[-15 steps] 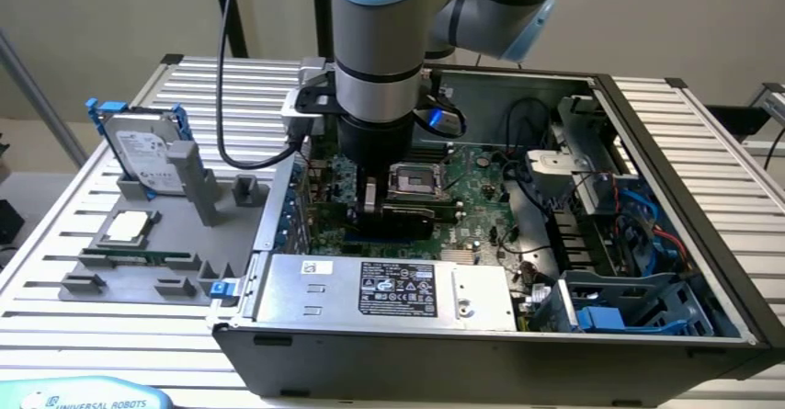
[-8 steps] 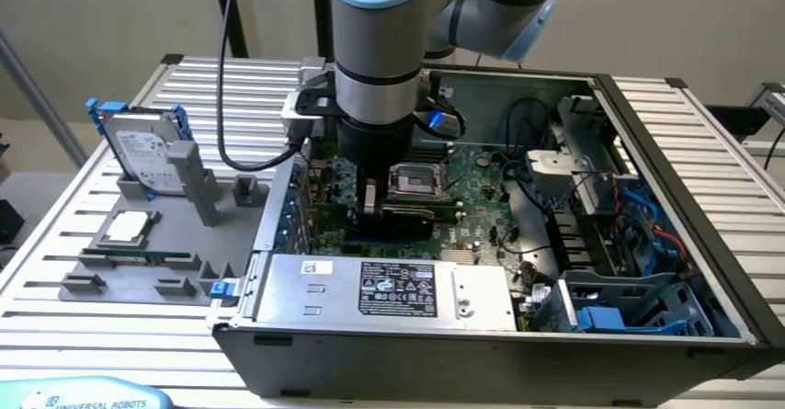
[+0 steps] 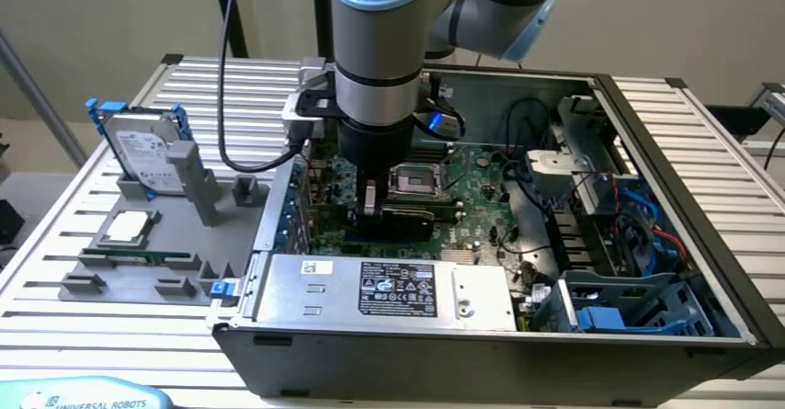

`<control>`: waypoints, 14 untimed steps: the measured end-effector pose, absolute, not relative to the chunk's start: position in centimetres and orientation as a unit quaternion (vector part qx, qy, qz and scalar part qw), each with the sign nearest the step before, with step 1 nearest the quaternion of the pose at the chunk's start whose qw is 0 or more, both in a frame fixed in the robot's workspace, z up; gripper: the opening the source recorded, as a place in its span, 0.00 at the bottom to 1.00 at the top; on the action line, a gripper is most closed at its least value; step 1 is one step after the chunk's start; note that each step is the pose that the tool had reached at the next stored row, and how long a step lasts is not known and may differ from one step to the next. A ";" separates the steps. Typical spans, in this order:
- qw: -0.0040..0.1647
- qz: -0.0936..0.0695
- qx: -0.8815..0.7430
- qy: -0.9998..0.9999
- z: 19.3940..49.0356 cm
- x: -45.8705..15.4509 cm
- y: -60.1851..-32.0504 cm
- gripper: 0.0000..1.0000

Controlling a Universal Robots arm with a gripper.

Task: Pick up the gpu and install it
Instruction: 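Insert the gpu into the slot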

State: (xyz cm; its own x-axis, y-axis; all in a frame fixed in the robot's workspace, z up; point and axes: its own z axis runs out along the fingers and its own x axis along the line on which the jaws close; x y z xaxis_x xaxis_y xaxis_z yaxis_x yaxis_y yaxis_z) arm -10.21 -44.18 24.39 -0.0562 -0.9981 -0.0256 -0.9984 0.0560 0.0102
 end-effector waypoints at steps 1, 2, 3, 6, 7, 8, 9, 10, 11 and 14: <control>0.006 0.012 -0.687 0.727 24.4 -10.2 -44.2 0.27; 0.006 0.013 -0.687 0.727 24.4 -10.2 -44.2 0.27; 0.007 0.013 -0.687 0.727 24.3 -10.2 -44.1 0.28; 0.006 0.013 -0.687 0.727 24.5 -10.2 -44.2 0.33; 0.006 0.013 -0.687 0.727 24.7 -10.2 -44.2 0.33; 0.006 0.013 -0.687 0.727 25.0 -10.2 -44.2 0.33; 0.006 0.013 -0.687 0.727 25.4 -10.2 -44.2 0.33; 0.006 0.013 -0.687 0.727 25.9 -10.2 -44.2 0.33; 0.006 0.013 -0.687 0.727 26.4 -10.2 -44.2 0.33; 0.006 0.013 -0.687 0.727 27.7 -10.2 -44.2 0.33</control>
